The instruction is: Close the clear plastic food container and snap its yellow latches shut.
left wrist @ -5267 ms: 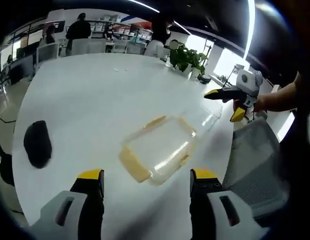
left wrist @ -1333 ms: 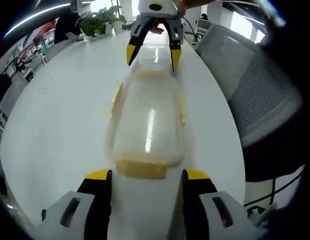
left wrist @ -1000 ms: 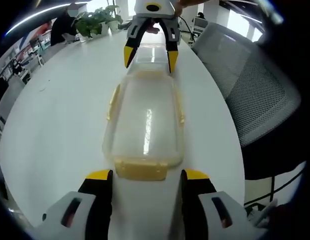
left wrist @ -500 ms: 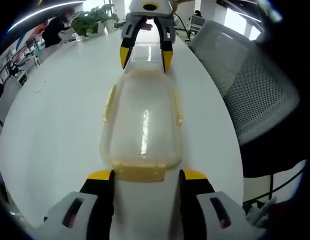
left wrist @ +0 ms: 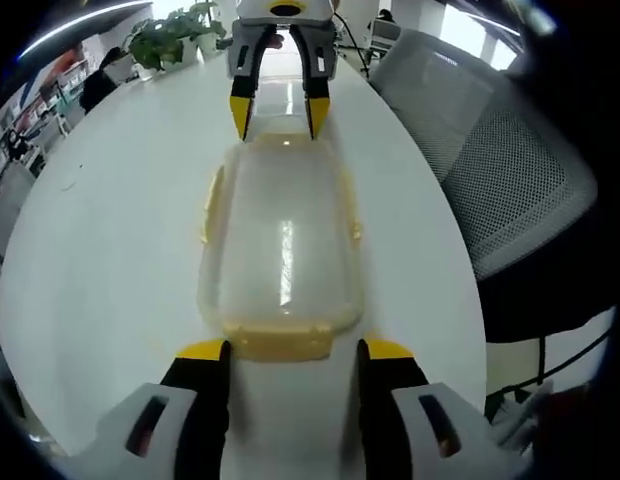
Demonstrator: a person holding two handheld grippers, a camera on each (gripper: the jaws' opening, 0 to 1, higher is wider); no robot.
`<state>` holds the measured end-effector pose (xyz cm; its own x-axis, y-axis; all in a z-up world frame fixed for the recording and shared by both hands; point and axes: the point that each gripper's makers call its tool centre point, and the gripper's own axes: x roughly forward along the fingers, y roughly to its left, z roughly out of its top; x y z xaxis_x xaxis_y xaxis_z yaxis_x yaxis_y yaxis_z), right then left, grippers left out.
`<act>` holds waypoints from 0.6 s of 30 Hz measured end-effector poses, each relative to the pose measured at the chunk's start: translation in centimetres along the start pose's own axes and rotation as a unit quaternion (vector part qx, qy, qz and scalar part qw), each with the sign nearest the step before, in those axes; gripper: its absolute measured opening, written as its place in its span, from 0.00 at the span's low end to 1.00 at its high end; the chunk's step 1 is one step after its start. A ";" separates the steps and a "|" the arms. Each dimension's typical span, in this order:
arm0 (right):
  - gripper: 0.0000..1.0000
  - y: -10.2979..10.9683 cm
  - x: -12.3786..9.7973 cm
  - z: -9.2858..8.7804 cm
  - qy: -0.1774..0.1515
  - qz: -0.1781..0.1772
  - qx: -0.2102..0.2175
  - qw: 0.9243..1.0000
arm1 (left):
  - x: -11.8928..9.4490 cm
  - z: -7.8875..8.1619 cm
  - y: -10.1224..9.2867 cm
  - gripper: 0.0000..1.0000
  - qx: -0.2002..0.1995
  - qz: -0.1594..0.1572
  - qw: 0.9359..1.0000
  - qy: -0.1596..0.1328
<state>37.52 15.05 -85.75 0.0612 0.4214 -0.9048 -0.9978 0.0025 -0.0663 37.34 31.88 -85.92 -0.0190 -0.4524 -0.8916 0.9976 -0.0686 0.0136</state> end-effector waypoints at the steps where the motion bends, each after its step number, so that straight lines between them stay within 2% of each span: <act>1: 0.42 0.0 0.1 0.0 0.003 0.001 -0.002 1.000 | 0.0 0.0 0.0 0.50 0.001 -0.001 1.000 0.002; 13: 0.40 0.3 0.3 0.2 0.003 0.010 -0.001 1.000 | 0.1 0.1 0.3 0.45 -0.006 0.002 1.000 0.006; 18: 0.40 0.3 0.3 0.2 0.002 0.013 0.004 1.000 | 0.0 0.4 0.8 0.40 -0.022 0.007 1.000 0.002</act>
<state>37.23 15.40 -85.96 0.0360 0.4181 -0.9077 -0.9992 -0.0006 -0.0399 38.16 31.47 -85.79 -0.0058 -0.4498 -0.8931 0.9997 -0.0229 0.0051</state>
